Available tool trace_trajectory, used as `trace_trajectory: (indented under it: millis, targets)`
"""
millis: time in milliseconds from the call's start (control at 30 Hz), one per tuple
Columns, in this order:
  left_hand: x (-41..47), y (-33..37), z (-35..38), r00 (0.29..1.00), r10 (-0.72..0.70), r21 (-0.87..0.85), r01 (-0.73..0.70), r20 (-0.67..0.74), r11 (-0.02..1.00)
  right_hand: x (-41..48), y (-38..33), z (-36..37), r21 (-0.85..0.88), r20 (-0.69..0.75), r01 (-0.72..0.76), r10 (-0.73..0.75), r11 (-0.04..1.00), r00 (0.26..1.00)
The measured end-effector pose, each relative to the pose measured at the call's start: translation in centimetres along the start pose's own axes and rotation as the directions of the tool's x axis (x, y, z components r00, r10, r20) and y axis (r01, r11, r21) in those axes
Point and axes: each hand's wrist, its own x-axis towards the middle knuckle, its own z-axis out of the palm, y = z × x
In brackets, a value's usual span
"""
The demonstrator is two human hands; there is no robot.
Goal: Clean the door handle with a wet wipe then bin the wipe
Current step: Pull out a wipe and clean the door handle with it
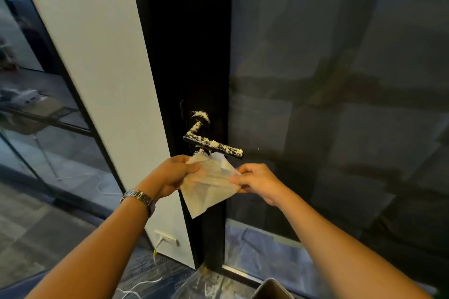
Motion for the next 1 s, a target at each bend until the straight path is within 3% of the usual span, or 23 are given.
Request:
trace_trajectory:
  millis: [200, 300, 400, 500, 567, 633, 767, 833, 1000]
  targets:
    - [-0.3, 2.6, -2.2, 0.969, 0.107, 0.256, -0.048, -0.222, 0.966, 0.7, -1.9, -1.0, -0.108, 0.013, 0.075, -0.074, 0.991, 0.997]
    - [-0.5, 4.4, -3.1, 0.927, 0.238, 0.364, -0.123, -0.291, 0.923, 1.1, -3.8, -1.3, -0.402, -0.132, 0.214, -0.288, 0.890, 0.949]
    - [-0.4, 6.3, -3.1, 0.858, 0.399, 0.416, -0.249, -0.325, 0.875, 0.7, -6.5, -1.3, -0.561, -0.174, 0.392, -0.567, 0.729, 0.805]
    - [0.4, 7.9, -2.6, 0.775, 0.513, 0.497, -0.302, -0.369, 0.814, 0.3, -10.2, -1.0, -0.687, -0.087, 0.567, -0.826, 0.454, 0.557]
    - [0.9, 8.6, -2.2, 0.738, 0.559, 0.570, -0.291, -0.377, 0.769, 0.5, -12.9, -0.3, -0.759, 0.003, 0.602, -0.922, 0.250, 0.387]
    - [1.6, 8.9, -1.6, 0.727, 0.579, 0.587, -0.301, -0.369, 0.752, 1.3, -15.5, 0.5, -0.814, 0.074, 0.571, -0.956, 0.106, 0.284]
    - [2.5, 8.5, 0.3, 0.712, 0.634, 0.585, -0.387, -0.301, 0.713, 4.0, -17.5, 0.5, -0.940, 0.224, 0.325, -0.912, -0.109, 0.342]
    - [2.5, 7.9, 0.2, 0.678, 0.693, 0.625, -0.435, -0.245, 0.648, 5.2, -17.5, -0.1, -0.954, 0.277, 0.206, -0.905, -0.219, 0.323]
    - [2.8, 7.8, -1.4, 0.650, 0.739, 0.658, -0.479, -0.179, 0.581, 7.2, -17.0, -0.1, -0.953, 0.303, 0.063, -0.928, -0.296, 0.218]
